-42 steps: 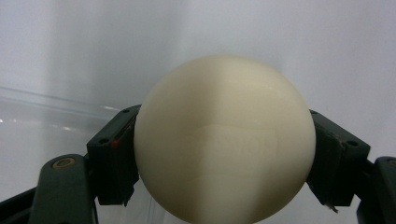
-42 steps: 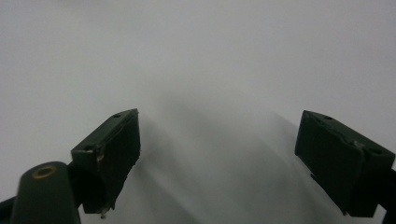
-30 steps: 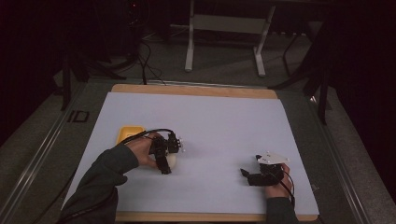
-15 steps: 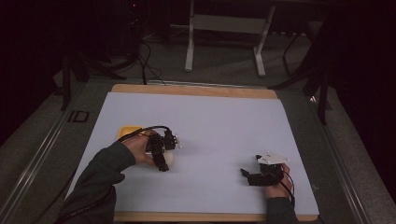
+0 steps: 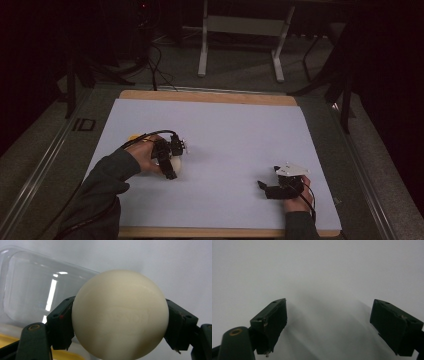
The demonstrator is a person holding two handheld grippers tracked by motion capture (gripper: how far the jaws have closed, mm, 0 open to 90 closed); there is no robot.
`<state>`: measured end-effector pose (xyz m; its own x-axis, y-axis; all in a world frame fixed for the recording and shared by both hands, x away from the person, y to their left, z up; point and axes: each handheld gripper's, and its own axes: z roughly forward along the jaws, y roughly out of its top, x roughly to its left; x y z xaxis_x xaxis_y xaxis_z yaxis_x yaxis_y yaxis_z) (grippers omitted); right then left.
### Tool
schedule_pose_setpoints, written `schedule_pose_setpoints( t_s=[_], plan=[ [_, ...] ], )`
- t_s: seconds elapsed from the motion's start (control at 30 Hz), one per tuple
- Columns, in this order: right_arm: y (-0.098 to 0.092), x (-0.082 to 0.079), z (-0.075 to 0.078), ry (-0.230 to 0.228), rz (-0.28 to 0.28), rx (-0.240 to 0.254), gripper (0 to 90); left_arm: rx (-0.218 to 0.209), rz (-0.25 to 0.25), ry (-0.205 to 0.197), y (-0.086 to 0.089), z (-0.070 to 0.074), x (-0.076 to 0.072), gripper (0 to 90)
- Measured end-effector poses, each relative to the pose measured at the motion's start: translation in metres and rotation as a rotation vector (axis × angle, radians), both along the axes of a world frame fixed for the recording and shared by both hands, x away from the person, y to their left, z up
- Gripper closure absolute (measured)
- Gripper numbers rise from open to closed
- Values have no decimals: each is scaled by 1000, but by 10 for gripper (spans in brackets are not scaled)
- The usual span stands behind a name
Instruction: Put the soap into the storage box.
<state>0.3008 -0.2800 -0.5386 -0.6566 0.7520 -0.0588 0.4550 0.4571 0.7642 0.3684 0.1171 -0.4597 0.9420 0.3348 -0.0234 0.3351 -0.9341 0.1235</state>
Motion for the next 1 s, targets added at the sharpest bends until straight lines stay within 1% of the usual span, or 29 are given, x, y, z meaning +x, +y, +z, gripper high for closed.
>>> schedule_pose_setpoints(
  t_s=[0.2, 0.33, 0.47, 0.6, 0.67, 0.9, 1.0],
  plan=[
    [0, 0, 0, -2, -1, 3, 141, -8, 27, -1, 7, 3, 5, 231],
    [0, 0, 0, -3, -1, 4, 141, -26, 43, 4, 11, 3, 6, 231],
    [0, 0, 0, -2, 0, 1, 141, -17, 60, 5, 17, 3, 9, 231],
    [0, 0, 0, -2, 0, 1, 141, -24, 79, 8, 23, 4, 11, 231],
    [0, 0, 0, -3, 0, 1, 141, -34, 90, 11, 26, 4, 12, 231],
    [0, 0, 0, -3, 1, 0, 141, -39, 116, 4, 35, 7, 15, 231],
    [0, 0, 0, -4, 1, -1, 141, -53, 136, 5, 40, 8, 18, 231]
  ],
)
